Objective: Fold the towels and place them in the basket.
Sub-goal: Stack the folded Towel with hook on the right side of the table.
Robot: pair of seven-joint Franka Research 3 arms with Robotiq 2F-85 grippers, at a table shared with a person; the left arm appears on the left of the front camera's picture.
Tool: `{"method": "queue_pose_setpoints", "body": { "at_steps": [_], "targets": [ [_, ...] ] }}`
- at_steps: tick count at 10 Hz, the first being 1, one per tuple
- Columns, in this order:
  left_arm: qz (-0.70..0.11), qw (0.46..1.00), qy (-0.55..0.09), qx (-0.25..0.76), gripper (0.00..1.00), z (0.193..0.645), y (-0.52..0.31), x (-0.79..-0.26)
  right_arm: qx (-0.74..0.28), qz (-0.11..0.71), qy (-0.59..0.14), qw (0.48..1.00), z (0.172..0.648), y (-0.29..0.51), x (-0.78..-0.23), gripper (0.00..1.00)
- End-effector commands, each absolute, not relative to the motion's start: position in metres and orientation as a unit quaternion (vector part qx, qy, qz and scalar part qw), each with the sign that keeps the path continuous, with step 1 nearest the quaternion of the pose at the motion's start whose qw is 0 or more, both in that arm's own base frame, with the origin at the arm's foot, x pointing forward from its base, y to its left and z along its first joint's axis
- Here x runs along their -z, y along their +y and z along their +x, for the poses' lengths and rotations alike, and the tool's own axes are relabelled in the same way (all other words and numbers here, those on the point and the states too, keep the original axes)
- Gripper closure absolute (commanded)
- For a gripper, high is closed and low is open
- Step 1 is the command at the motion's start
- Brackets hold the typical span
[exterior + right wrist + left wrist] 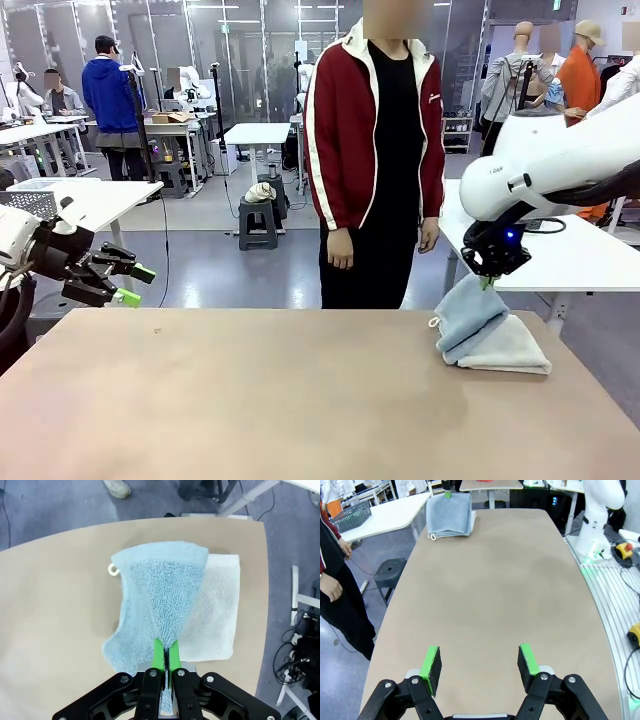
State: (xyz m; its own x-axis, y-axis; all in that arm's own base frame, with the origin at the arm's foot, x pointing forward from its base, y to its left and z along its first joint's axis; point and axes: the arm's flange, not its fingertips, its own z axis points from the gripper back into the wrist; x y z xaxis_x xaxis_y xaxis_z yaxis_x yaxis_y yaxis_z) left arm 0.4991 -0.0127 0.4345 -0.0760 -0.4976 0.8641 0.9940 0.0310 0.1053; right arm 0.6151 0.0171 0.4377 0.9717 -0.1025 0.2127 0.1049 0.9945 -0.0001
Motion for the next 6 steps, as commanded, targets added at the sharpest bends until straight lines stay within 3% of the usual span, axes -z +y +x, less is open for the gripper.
{"method": "queue_pose_setpoints", "body": {
  "at_steps": [1, 6],
  "targets": [
    [-0.323, 0.602, -0.394, 0.615, 0.22, 0.498, -0.013, -0.436, 0.038, 0.018, -0.111, 0.993, 0.611, -0.005, -0.426, 0.96],
    [-0.323, 0.602, -0.394, 0.615, 0.22, 0.498, -0.013, -0.436, 0.044, 0.015, -0.121, 0.992, 0.601, -0.077, -0.377, 0.96]
  ]
}}
